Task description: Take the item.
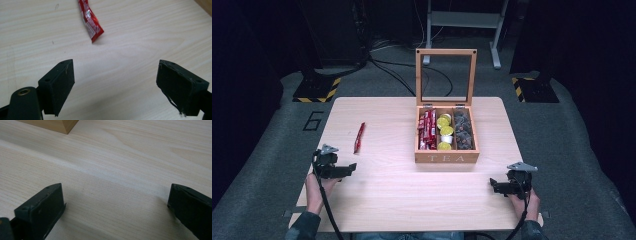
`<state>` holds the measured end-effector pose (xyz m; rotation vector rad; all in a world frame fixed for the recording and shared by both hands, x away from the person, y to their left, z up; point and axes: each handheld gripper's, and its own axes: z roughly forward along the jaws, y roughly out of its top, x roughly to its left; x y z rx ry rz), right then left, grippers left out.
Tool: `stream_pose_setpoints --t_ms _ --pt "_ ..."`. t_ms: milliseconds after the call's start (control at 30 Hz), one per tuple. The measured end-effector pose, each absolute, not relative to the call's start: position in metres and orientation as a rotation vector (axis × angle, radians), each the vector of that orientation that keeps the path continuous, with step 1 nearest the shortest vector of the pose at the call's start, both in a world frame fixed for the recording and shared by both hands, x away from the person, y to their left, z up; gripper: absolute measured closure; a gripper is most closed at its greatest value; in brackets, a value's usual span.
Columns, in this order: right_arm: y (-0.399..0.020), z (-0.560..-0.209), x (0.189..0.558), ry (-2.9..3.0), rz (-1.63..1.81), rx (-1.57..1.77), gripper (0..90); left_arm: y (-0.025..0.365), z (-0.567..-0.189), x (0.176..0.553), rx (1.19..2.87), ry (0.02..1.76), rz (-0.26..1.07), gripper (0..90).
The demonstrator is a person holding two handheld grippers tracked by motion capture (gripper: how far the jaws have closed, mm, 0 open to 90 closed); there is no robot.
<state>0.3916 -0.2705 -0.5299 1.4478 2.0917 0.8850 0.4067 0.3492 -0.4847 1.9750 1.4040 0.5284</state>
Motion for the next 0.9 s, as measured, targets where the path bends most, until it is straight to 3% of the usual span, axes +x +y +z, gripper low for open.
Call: stream_pose_setpoints --t_ms 900 --pt "-0.27 -0.53 0.391 2.09 0.885 1.45 0.0 0.357 -0.528 0.348 1.97 1.419 0.603 11.9"
